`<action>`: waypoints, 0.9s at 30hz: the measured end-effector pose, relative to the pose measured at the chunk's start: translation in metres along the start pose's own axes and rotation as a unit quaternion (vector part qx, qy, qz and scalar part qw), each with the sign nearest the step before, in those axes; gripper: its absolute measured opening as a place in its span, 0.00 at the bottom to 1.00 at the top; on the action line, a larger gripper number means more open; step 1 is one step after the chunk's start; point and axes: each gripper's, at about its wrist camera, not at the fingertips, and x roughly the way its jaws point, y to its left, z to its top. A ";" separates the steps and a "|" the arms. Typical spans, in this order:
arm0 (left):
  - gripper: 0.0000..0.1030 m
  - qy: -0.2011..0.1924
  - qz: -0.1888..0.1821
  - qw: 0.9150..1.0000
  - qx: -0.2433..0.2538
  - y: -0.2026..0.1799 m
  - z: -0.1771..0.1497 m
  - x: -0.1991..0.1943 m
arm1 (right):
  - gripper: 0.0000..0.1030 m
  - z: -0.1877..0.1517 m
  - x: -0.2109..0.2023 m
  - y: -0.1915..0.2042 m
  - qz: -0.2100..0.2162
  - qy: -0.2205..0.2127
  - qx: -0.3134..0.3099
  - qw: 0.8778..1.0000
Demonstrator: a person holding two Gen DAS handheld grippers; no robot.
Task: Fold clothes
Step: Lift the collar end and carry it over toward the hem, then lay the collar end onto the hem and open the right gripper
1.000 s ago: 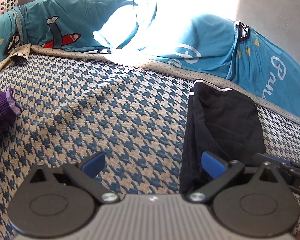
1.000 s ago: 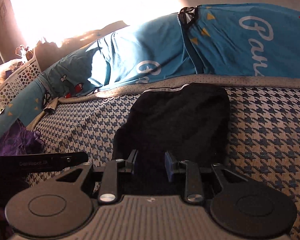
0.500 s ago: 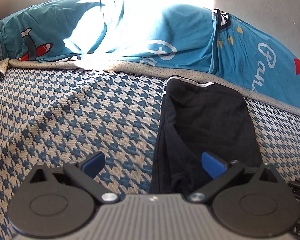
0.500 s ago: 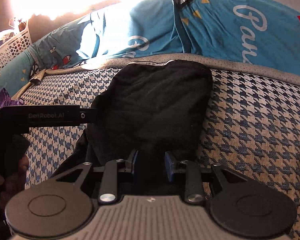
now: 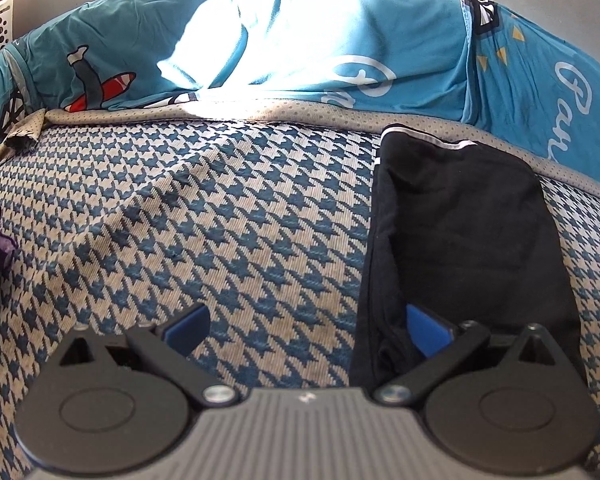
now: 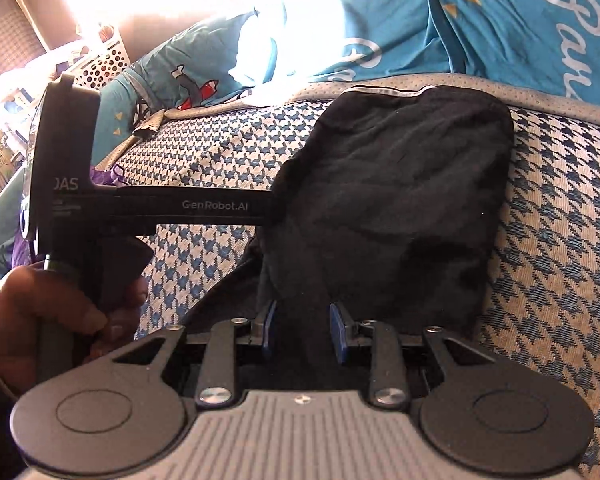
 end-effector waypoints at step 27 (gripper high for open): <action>1.00 -0.027 -0.005 0.999 0.032 0.019 -0.044 -0.063 | 0.44 -0.120 -0.136 -0.027 -0.181 -0.090 0.171 0.964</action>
